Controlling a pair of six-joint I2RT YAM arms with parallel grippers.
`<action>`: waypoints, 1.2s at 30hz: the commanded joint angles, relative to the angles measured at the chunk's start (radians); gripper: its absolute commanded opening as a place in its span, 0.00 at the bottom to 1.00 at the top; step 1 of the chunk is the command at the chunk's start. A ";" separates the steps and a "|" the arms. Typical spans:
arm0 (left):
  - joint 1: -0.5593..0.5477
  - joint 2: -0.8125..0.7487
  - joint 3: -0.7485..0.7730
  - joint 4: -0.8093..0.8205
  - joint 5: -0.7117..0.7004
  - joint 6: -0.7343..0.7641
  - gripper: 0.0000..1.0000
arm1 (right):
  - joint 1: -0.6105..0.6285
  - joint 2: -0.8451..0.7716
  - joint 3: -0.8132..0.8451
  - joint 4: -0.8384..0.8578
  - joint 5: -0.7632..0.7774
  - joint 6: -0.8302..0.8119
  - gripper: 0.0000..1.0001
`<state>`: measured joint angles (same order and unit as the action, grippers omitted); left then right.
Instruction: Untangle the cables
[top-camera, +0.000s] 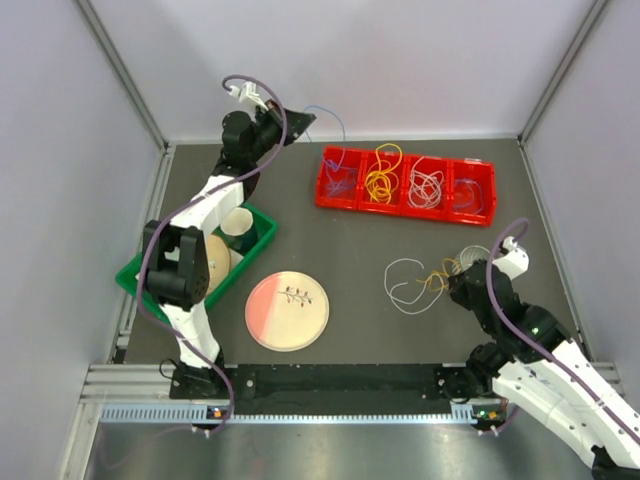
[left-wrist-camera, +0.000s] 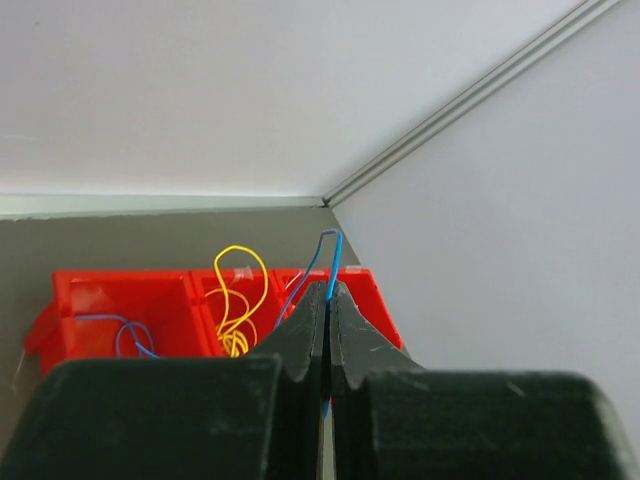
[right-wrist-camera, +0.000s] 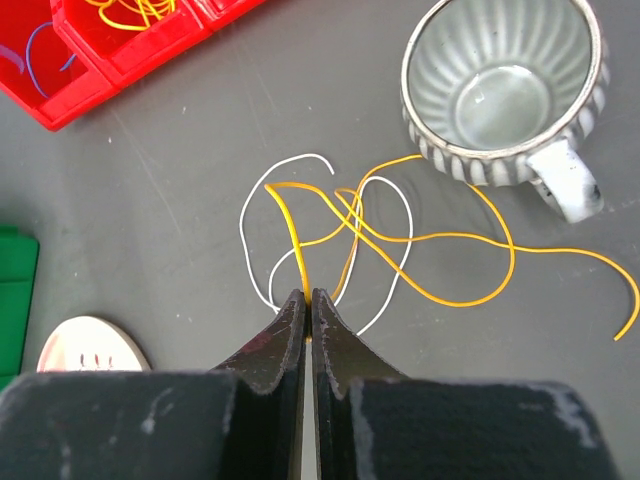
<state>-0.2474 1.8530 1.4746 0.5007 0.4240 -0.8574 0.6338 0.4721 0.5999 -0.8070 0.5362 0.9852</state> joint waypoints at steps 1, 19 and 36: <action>-0.024 0.040 0.118 0.065 -0.013 -0.016 0.00 | -0.003 -0.001 -0.005 0.040 -0.012 -0.020 0.00; -0.035 0.305 0.191 0.073 0.039 -0.042 0.00 | -0.005 0.048 -0.022 0.065 -0.005 -0.046 0.00; -0.036 0.318 0.084 -0.036 0.006 0.017 0.11 | -0.005 0.063 -0.034 0.103 -0.024 -0.046 0.00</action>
<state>-0.2840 2.2013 1.5906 0.4812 0.4541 -0.8799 0.6338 0.5289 0.5625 -0.7589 0.5167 0.9497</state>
